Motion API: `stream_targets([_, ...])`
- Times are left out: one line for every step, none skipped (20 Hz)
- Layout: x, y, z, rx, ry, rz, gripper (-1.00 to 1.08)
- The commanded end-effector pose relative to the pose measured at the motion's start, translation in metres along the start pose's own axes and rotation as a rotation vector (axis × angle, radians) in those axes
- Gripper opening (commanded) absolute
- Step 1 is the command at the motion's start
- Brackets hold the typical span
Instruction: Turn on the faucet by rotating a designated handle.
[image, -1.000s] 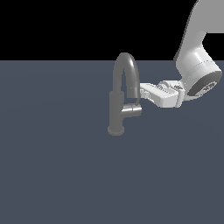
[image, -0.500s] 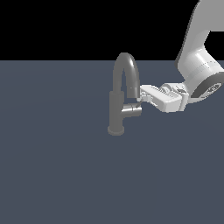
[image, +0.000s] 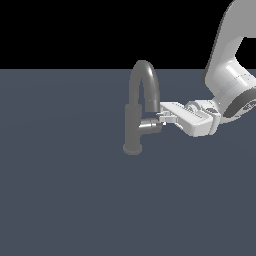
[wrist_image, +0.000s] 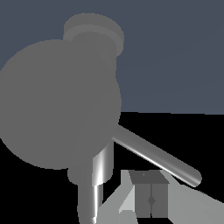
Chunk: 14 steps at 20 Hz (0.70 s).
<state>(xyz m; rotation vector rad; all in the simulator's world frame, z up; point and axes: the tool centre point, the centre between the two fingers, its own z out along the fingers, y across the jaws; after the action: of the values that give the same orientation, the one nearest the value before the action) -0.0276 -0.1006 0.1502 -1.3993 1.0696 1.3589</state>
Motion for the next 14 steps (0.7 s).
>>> stream_targets([0.018, 0.007, -0.001, 0.003, -0.003, 0.012, -1.0])
stream_targets([0.024, 0.01, -0.001, 0.003, -0.004, 0.014, -1.0])
stream_targets([0.031, 0.013, -0.001, 0.004, -0.004, 0.016, -1.0])
stream_targets([0.037, 0.015, -0.001, 0.004, -0.005, 0.018, -1.0])
stream_targets([0.044, 0.018, -0.001, 0.004, -0.006, 0.02, -1.0])
stream_targets([0.05, 0.021, -0.001, 0.005, -0.007, 0.023, -1.0])
stream_targets([0.057, 0.023, -0.002, 0.005, -0.007, 0.025, -1.0])
stream_targets([0.063, 0.026, -0.002, 0.005, -0.008, 0.027, -1.0])
stream_targets([0.063, 0.026, -0.002, 0.005, -0.008, 0.027, -1.0])
stream_targets([0.039, 0.013, 0.0, -0.006, -0.005, -0.009, -1.0])
stream_targets([0.043, 0.012, 0.0, -0.006, -0.005, -0.007, -1.0])
stream_targets([0.047, 0.011, 0.0, -0.005, -0.006, -0.005, -1.0])
stream_targets([0.05, 0.01, 0.0, -0.004, -0.006, -0.003, -1.0])
stream_targets([0.054, 0.009, 0.0, -0.004, -0.006, -0.001, -1.0])
